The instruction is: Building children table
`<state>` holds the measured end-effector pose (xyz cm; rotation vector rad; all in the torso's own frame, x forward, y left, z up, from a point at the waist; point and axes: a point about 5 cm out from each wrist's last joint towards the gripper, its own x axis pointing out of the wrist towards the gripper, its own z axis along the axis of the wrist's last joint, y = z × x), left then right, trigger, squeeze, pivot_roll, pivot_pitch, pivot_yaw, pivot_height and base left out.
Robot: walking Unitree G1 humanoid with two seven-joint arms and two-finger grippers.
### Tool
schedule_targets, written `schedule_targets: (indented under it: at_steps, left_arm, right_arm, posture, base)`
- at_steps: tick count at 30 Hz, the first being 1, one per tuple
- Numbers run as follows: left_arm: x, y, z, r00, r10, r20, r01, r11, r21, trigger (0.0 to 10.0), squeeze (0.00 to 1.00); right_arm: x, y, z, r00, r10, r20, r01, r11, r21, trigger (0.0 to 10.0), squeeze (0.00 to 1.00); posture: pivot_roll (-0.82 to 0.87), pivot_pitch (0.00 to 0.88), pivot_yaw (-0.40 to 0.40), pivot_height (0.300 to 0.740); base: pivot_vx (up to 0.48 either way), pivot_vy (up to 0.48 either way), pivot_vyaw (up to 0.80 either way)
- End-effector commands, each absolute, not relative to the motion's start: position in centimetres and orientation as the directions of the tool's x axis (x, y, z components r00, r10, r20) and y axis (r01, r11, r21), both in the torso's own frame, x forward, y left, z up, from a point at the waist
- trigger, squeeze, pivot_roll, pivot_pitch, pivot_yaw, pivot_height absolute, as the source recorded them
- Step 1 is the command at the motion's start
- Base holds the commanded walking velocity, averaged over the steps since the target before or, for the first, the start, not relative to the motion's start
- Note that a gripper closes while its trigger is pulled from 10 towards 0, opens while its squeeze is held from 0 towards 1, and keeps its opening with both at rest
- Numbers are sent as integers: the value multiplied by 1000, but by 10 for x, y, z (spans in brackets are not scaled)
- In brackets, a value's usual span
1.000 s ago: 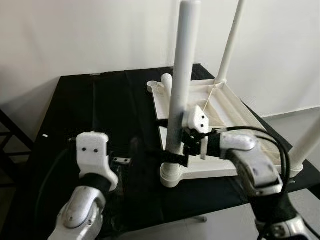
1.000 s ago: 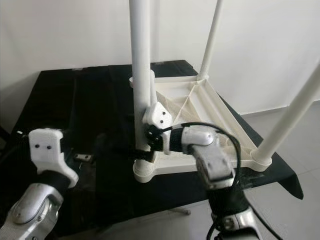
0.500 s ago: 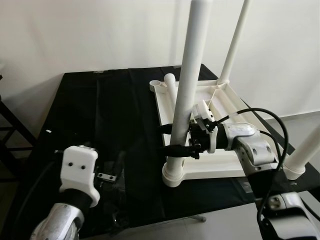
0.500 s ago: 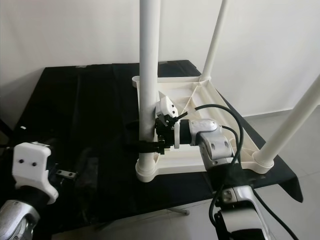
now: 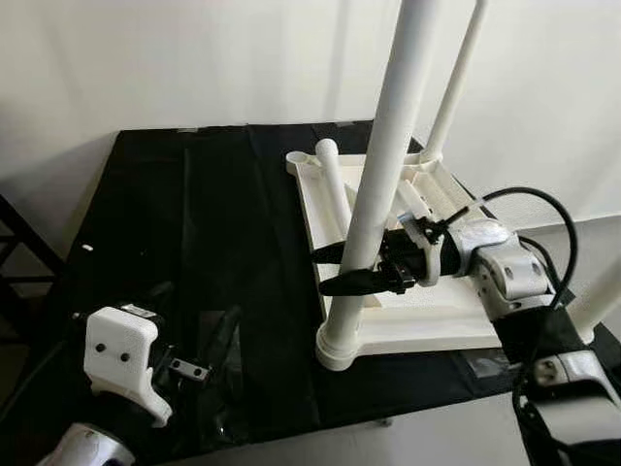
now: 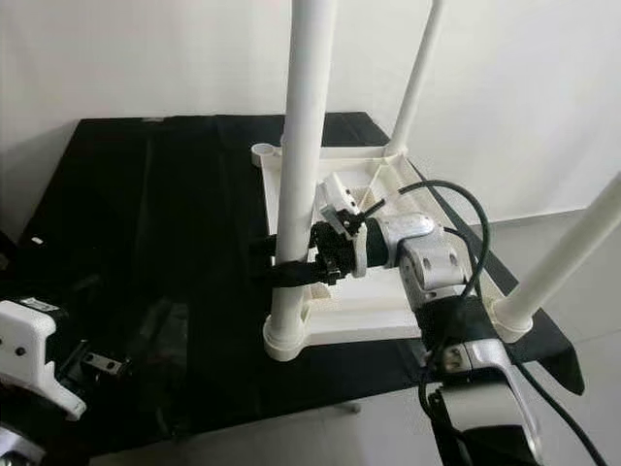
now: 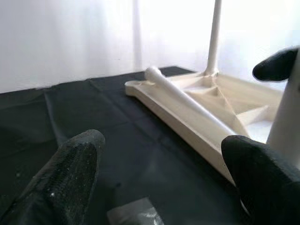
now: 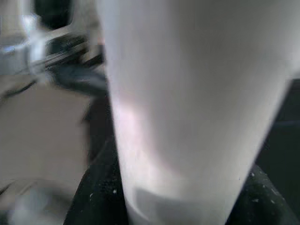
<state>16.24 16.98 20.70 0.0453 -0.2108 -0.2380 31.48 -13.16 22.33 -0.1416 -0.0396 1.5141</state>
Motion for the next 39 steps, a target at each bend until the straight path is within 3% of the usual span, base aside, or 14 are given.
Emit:
schedule_targets:
  at_steps: [1,3,5,12,13,14,15,16,20,26,27,32,38,39]
  left_arm:
    - [165,170,206,944,-260,205,250,965,75,10000,0]
    - [165,170,206,944,-260,205,250,965,75,10000,0]
    - [169,173,206,939,-271,211,257,962,90,10000,0]
    - [172,176,205,936,-279,216,265,960,89,10000,0]
    - [171,176,205,936,-276,220,263,961,88,10000,0]
    - [171,177,204,936,-272,224,260,962,84,10000,0]
    - [171,178,204,936,-268,227,257,963,78,10000,0]
    - [172,179,204,936,-268,230,259,963,72,10000,0]
    - [173,179,203,933,-276,230,269,961,64,10000,0]
    - [173,177,203,928,-295,227,292,955,47,10000,0]
    - [174,176,203,927,-298,228,296,954,45,10000,0]
    - [173,173,203,925,-300,233,299,953,41,10000,0]
    - [172,171,204,924,-301,236,300,953,39,10000,0]
    - [172,171,203,924,-300,236,300,953,36,10000,0]
  right_arm:
    - [313,-113,198,502,865,-27,-862,497,-98,0,0]
    - [313,-113,198,502,865,-27,-862,497,-98,0,0]
    - [284,-112,171,822,564,-77,-569,819,-69,0,0]
    - [290,-113,175,854,514,-85,-521,845,-124,0,0]
    - [293,-111,178,858,507,-78,-513,850,-117,3765,0]
    - [293,-108,180,858,508,-78,-514,851,-113,10000,0]
    - [294,-105,182,854,514,-77,-519,847,-110,10000,0]
    - [294,-102,186,847,528,-64,-531,841,-99,10000,835]
    - [294,-95,192,807,588,-54,-591,803,-73,10000,1000]
    - [297,-83,230,513,855,71,-851,518,-88,10000,1000]
    - [299,-88,239,360,931,55,-918,364,-157,10000,0]
    - [308,-113,242,78,990,-117,-970,48,-240,10000,0]
    - [315,-119,252,43,993,-111,-976,18,-217,10000,0]
    - [324,-121,258,60,993,-98,-976,38,-215,0,0]
  posture:
    - [-114,111,-93,740]
    - [-114,111,-93,740]
    - [-135,105,-66,740]
    - [-111,86,-88,740]
    - [-108,82,-89,740]
    - [-108,78,-90,740]
    - [-108,77,-90,740]
    - [-105,73,-90,740]
    - [-105,71,-88,740]
    - [-100,72,-89,740]
    - [-97,72,-90,740]
    - [-85,82,-97,740]
    - [-71,88,-103,740]
    - [-66,92,-99,740]
  base:
    - [0,0,0]
    - [0,0,0]
    - [0,0,0]
    - [0,0,0]
    - [0,0,0]
    - [0,0,0]
    - [0,0,0]
    - [0,0,0]
    - [0,0,0]
    - [0,0,0]
    - [0,0,0]
    - [0,0,0]
    - [0,0,0]
    - [0,0,0]
